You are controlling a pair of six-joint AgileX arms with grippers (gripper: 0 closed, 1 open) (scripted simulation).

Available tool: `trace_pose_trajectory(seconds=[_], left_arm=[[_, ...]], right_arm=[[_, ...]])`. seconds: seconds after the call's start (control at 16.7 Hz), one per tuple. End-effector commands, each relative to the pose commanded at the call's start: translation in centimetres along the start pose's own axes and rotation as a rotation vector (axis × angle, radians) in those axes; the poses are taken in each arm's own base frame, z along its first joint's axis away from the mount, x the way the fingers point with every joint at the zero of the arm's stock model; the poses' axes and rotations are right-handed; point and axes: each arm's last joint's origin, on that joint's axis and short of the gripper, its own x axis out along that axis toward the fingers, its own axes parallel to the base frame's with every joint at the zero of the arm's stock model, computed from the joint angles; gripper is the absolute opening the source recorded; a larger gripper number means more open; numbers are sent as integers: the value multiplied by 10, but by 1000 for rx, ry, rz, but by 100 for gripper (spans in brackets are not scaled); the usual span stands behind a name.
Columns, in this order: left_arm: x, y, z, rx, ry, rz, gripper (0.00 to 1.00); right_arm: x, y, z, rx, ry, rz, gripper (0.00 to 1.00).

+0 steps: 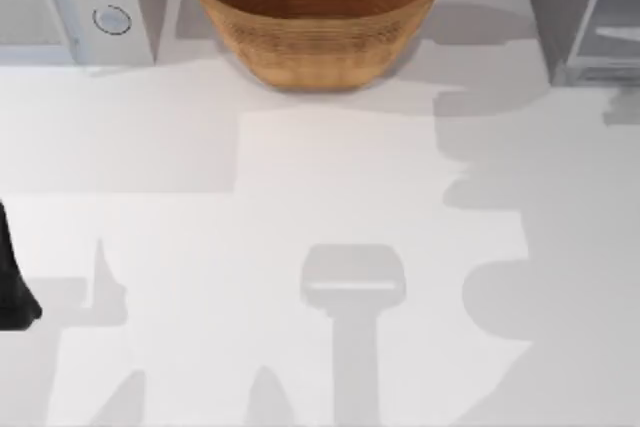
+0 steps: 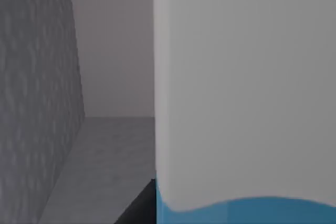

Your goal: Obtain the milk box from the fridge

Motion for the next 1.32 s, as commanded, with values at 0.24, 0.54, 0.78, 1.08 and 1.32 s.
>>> trace_pose_trajectory(seconds=[0.24, 0.54, 0.78, 1.08, 1.32], left_arm=[[0, 0, 0, 0, 0, 0, 100], [0, 0, 0, 0, 0, 0, 100], [0, 0, 0, 0, 0, 0, 100], [0, 0, 0, 0, 0, 0, 100], [0, 0, 0, 0, 0, 0, 100]], right_arm=[[-8, 0, 2, -3, -11, -1, 0], [-10, 4, 3, 1, 1, 4, 0], [-35, 17, 26, -4, 8, 3, 0], [-105, 42, 64, -11, -10, -1, 0], [-177, 59, 64, -11, -31, -1, 0]])
